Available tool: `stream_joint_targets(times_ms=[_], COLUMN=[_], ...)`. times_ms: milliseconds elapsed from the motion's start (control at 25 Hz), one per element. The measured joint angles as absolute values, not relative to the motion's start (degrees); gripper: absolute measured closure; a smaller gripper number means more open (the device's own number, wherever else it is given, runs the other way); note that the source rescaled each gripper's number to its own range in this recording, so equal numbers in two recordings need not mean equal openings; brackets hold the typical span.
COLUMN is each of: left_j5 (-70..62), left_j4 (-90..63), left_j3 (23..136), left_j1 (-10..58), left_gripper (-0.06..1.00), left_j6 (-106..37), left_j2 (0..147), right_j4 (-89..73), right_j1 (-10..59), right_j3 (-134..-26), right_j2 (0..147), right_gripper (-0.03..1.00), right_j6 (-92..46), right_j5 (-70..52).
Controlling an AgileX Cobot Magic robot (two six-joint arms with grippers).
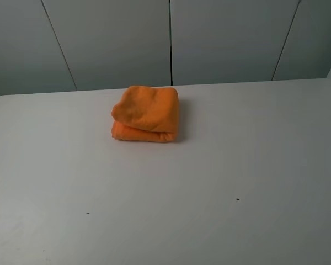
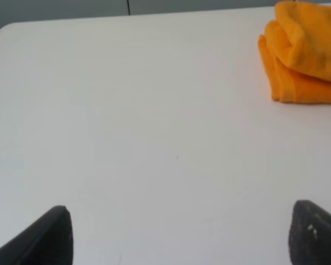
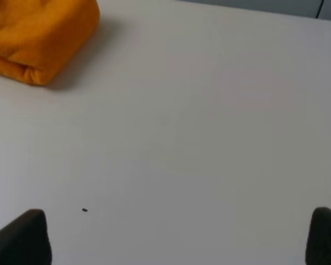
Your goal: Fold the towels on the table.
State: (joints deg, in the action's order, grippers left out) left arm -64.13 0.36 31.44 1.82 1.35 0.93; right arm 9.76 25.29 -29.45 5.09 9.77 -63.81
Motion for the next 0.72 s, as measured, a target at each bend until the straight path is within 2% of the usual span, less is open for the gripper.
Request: stream_joint_targets(times_ms=[320,720], left_j5=[-63.08,-62.36], left_j4=[0.0,0.0], left_j3=[29.95,29.31], left_j1=[1.82,1.82], left_gripper=[-0.06,-0.06], left_j6=[-1.7,-2.77], left_j2=[0.0,0.0], right_j4=[0.88,0.66], right_j1=[25.29,25.29], right_j3=[-29.39,-29.39], right_j2=[0.54,-0.06], right_gripper=[-0.03,-0.03], right_j6=[-0.72,-1.12], right_j5=[-63.09,-62.99])
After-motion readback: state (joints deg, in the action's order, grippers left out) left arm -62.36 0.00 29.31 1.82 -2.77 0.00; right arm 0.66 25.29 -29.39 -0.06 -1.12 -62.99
